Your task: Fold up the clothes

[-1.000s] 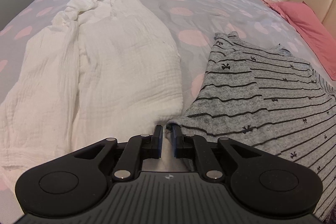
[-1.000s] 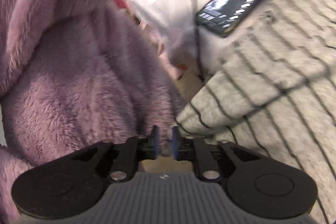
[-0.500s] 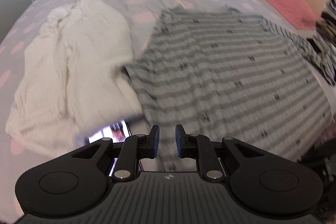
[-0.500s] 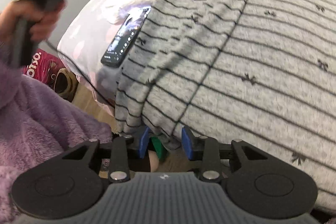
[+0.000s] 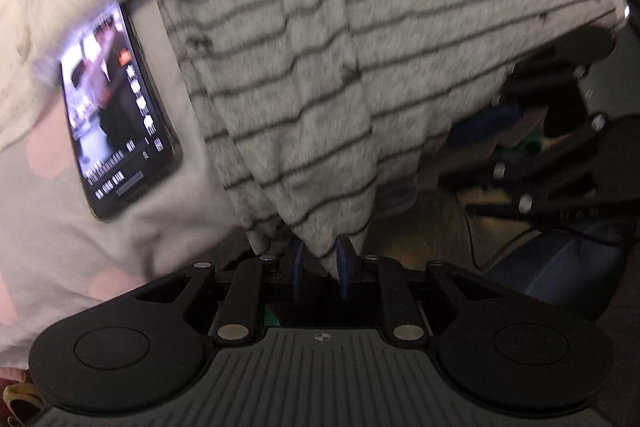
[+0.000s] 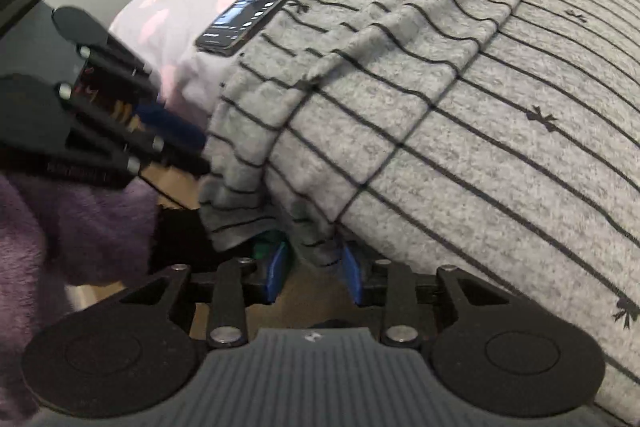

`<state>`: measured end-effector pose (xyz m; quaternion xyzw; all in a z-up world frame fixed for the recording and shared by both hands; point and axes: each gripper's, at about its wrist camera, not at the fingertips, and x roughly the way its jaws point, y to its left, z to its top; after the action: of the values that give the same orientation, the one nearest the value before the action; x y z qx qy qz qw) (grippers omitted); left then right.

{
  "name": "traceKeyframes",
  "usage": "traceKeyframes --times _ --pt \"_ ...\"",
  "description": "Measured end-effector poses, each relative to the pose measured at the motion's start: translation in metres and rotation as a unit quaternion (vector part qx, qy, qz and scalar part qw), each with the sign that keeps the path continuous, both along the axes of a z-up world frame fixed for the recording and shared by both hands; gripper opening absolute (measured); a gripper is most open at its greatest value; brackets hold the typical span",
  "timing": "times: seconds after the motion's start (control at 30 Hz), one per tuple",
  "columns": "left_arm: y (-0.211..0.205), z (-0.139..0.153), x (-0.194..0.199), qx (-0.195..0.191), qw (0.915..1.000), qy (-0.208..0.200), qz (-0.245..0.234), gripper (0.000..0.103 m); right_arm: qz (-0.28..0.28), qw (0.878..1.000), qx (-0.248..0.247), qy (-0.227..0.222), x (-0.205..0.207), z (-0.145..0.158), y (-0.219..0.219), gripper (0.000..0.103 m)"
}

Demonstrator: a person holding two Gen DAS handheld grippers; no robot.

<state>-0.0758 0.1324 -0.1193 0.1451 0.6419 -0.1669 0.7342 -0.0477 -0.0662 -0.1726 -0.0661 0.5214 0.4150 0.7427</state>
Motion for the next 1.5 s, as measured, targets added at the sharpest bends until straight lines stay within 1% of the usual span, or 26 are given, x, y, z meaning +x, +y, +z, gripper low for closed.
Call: traceKeyframes --times 0.03,0.13,0.17,0.2,0.23,0.27,0.3,0.37,0.43,0.5,0.6,0.63,0.73,0.77,0.8,0.87,0.9,1.03,1.07,1.1,1.13,1.17,1.23,1.33,1.4,1.5 --pt "0.0 -0.005 0.0 0.004 1.0 0.007 -0.001 0.016 0.001 1.0 -0.003 -0.007 -0.001 -0.003 0.002 0.032" --pt "0.002 -0.015 0.0 0.007 0.9998 0.017 -0.002 0.016 0.002 1.0 -0.011 -0.026 -0.004 -0.014 0.009 0.031" --pt "0.003 -0.015 0.0 -0.002 0.9999 0.014 0.0 0.016 0.0 1.0 -0.009 -0.029 -0.004 -0.016 0.012 0.03" --pt "0.004 -0.015 0.001 -0.012 0.9999 0.009 0.002 0.016 0.002 1.0 -0.006 -0.031 -0.006 -0.018 0.014 0.025" --pt "0.005 -0.015 0.001 -0.021 0.9998 0.005 0.004 0.016 0.005 0.999 0.0 -0.032 -0.007 -0.019 0.016 0.016" --pt "0.006 -0.015 0.001 -0.025 0.9997 0.002 0.008 0.016 0.009 0.999 0.005 -0.033 -0.008 -0.019 0.017 0.011" --pt "0.008 -0.014 0.002 -0.028 0.9995 0.0 0.013 0.012 0.012 0.999 0.005 -0.034 -0.009 -0.018 0.019 0.004" --pt "0.013 -0.014 0.002 -0.025 0.9994 -0.001 0.024 0.002 0.017 0.999 -0.005 -0.03 -0.009 -0.015 0.02 0.003" --pt "0.02 -0.01 0.002 -0.021 0.999 -0.002 0.04 0.002 0.015 1.0 -0.01 -0.014 -0.008 -0.011 0.018 0.002" --pt "0.029 -0.003 0.0 -0.014 0.998 0.0 0.061 0.002 0.007 1.0 -0.016 0.007 -0.007 -0.004 0.012 0.002" --pt "0.042 0.004 -0.001 -0.011 0.9957 0.003 0.092 0.001 -0.012 0.998 0.003 0.065 -0.003 0.005 -0.004 0.002" --pt "0.046 0.006 -0.001 -0.012 0.9947 0.004 0.102 0.001 -0.016 0.997 -0.001 0.076 -0.002 0.004 -0.005 0.002" --pt "0.041 -0.002 -0.001 -0.002 0.9964 0.016 0.083 0.001 -0.027 0.994 -0.013 0.107 0.0 0.001 -0.011 0.002" --pt "0.039 -0.004 0.0 0.001 0.9969 0.02 0.076 0.002 -0.029 0.993 -0.019 0.109 0.001 -0.003 -0.011 0.002" --pt "0.037 -0.007 0.0 0.005 0.9973 0.024 0.07 0.002 -0.03 0.993 -0.025 0.11 0.001 -0.006 -0.011 0.002" --pt "0.04 -0.003 0.004 0.005 0.9966 0.026 0.078 0.002 -0.029 0.993 -0.034 0.106 -0.001 -0.008 -0.011 0.003" --pt "0.041 0.003 0.007 -0.001 0.9963 0.022 0.084 0.003 -0.028 0.994 -0.038 0.103 -0.001 -0.009 -0.01 0.007" --pt "0.043 0.031 0.018 -0.028 0.9953 -0.003 0.092 0.004 -0.036 0.995 -0.05 0.082 0.001 0.0 -0.014 0.013" --pt "0.044 0.038 0.02 -0.035 0.995 -0.011 0.093 0.009 -0.039 0.995 -0.051 0.075 0.002 0.004 -0.016 0.015" --pt "0.045 0.044 0.022 -0.041 0.9946 -0.018 0.093 0.014 -0.042 0.996 -0.051 0.067 0.004 0.009 -0.018 0.02" --pt "0.045 0.05 0.025 -0.044 0.9943 -0.024 0.094 0.015 -0.045 0.996 -0.051 0.059 0.005 0.014 -0.02 0.028" --pt "0.046 0.053 0.029 -0.043 0.9943 -0.028 0.093 0.016 -0.048 0.996 -0.051 0.051 0.006 0.018 -0.022 0.029" --pt "0.048 0.063 0.038 -0.045 0.9949 -0.023 0.087 0.017 -0.056 0.997 -0.042 0.044 0.008 0.028 -0.029 0.03" --pt "0.057 0.072 0.059 -0.041 0.9938 -0.042 0.094 0.017 -0.067 0.997 -0.02 0.041 0.01 0.033 -0.038 0.031" --pt "0.051 0.066 0.064 -0.052 0.9921 -0.051 0.103 0.027 -0.072 0.997 -0.005 0.04 0.012 0.036 -0.043 0.032" --pt "0.053 0.057 0.079 -0.061 0.988 -0.064 0.127 0.029 -0.057 0.997 0.018 0.049 0.009 0.032 -0.037 0.032"
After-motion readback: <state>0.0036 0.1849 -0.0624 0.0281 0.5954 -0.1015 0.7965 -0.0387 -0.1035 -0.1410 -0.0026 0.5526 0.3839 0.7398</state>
